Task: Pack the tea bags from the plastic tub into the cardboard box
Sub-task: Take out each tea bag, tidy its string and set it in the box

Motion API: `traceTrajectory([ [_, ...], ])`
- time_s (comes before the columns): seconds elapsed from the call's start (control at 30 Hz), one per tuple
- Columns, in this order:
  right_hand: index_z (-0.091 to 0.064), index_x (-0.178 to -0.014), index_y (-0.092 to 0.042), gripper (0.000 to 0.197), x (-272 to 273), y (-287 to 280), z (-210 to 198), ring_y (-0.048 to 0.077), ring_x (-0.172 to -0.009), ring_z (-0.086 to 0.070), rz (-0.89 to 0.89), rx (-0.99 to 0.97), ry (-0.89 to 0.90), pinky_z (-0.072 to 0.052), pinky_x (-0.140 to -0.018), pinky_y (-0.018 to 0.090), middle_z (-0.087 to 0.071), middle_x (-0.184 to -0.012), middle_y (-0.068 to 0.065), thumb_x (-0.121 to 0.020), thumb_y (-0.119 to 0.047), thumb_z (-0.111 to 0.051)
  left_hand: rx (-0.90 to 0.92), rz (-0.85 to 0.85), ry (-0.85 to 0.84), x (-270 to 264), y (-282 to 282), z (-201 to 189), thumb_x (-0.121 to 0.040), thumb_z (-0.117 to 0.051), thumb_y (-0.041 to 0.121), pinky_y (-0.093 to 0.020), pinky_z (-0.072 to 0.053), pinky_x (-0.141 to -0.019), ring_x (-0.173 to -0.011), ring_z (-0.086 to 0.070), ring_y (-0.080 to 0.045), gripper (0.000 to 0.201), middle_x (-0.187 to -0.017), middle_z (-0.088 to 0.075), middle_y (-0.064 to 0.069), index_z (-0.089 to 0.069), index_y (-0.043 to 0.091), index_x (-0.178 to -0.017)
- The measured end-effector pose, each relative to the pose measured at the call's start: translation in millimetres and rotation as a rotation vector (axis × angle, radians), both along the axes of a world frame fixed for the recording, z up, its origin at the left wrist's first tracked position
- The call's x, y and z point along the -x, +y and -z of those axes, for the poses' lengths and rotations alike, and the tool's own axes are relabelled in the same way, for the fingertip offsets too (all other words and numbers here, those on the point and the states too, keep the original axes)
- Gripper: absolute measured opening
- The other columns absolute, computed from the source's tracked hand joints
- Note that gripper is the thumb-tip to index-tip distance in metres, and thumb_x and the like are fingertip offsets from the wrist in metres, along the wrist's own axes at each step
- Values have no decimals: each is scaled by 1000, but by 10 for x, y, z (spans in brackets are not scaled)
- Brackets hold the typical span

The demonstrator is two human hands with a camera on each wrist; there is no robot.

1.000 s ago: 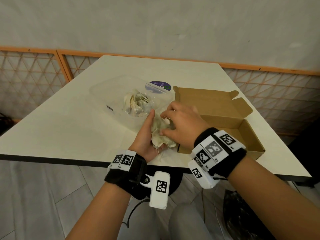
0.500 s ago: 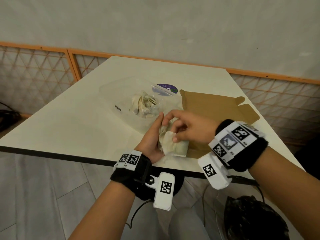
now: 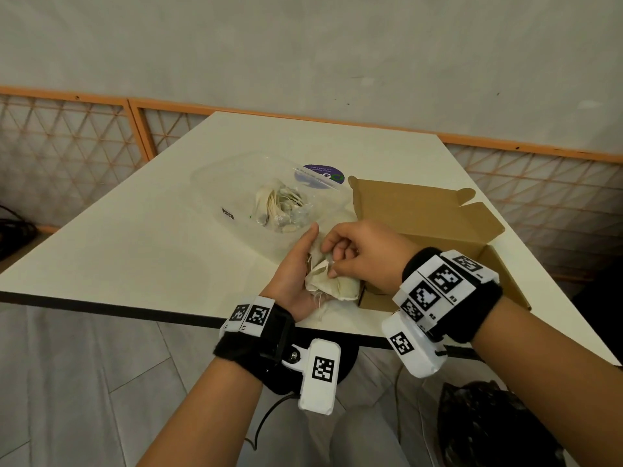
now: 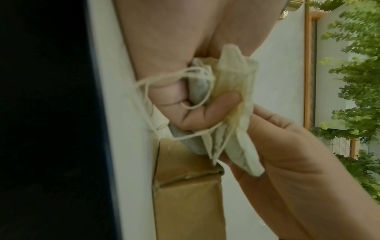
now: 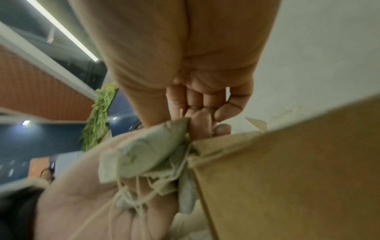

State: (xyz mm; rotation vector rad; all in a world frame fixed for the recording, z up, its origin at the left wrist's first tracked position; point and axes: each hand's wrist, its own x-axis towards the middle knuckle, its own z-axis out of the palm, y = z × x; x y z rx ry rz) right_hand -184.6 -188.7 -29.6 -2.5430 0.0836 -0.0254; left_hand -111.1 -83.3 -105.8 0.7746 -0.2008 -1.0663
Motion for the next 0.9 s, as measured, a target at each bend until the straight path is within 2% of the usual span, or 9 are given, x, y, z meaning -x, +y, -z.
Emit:
traceTrajectory([
  [0.03,-64,-101,-10,26,16,-18,13,-6,-51,-50,18,-70,0,-38,-56,4,-56,-70,-10,-77,-4,-71,7,11,20,-2,2,8,-95,-35,51,-22,-52,-44,-56,-67,-17,61,-69,-68,-9,-73,6,-80],
  [0.1,-67,-100,-12,23,67,-72,47,-6,-55,-51,55,-202,-14,-39,-58,4,-57,-71,-8,-79,-3,-69,-1,-7,47,8,29,4,-94,-38,48,-32,-58,-77,-88,-69,-23,58,-100,-70,-15,-73,2,-100],
  [0.17,-70,-95,-17,17,141,-150,80,2,-70,-57,115,-341,-75,-45,-69,9,-63,-78,-4,-80,-8,-68,-23,-53,44,18,31,11,-88,-47,43,-35,-46,-93,-111,-56,-27,57,-124,-58,-17,-58,2,-126],
  [0.27,-70,-85,-20,12,239,-273,143,9,-81,-62,267,-646,-219,-50,-77,17,-69,-87,0,-81,-9,-67,13,-91,29,29,19,-21,-81,-57,31,-20,-46,-53,-78,-56,-16,49,-104,-55,-11,-51,7,-123],
  [0.33,-69,-82,-18,10,272,-312,201,5,-79,-62,360,-766,-290,-50,-78,16,-69,-85,-3,-80,-9,-67,30,-82,-35,18,15,9,-85,-59,27,-16,-40,-41,-64,-53,-11,45,-94,-54,-9,-54,1,-122],
  [0.5,-64,-78,-11,7,274,-264,288,-5,-52,-57,423,-913,-374,-42,-50,9,-66,-59,-11,-83,-6,-63,52,-92,-313,73,15,20,-84,-65,33,-14,-35,-42,-58,-54,-5,58,-82,-57,-5,-50,1,-130],
  [0.67,-66,-79,-6,5,239,-242,340,9,-63,-61,405,-953,-343,-51,-63,20,-69,-67,-3,-80,-11,-66,-20,-113,-377,120,36,-16,-79,-70,22,-12,-32,-40,-52,-51,-4,36,-68,-61,5,-58,15,-112],
  [0.8,-66,-81,-8,6,251,-256,350,1,-50,-53,393,-950,-342,-42,-47,11,-63,-57,-9,-83,-12,-63,-24,-158,-277,95,25,-17,-78,-68,21,-13,-34,-37,-48,-48,-5,38,-73,-59,-1,-57,9,-113],
  [0.9,-67,-85,-7,11,251,-280,347,8,-59,-52,382,-979,-308,-38,-48,14,-64,-72,1,-80,-15,-63,-28,-179,-254,109,37,-27,-83,-67,15,-13,-34,-36,-45,-48,-3,28,-69,-59,0,-57,7,-108],
])
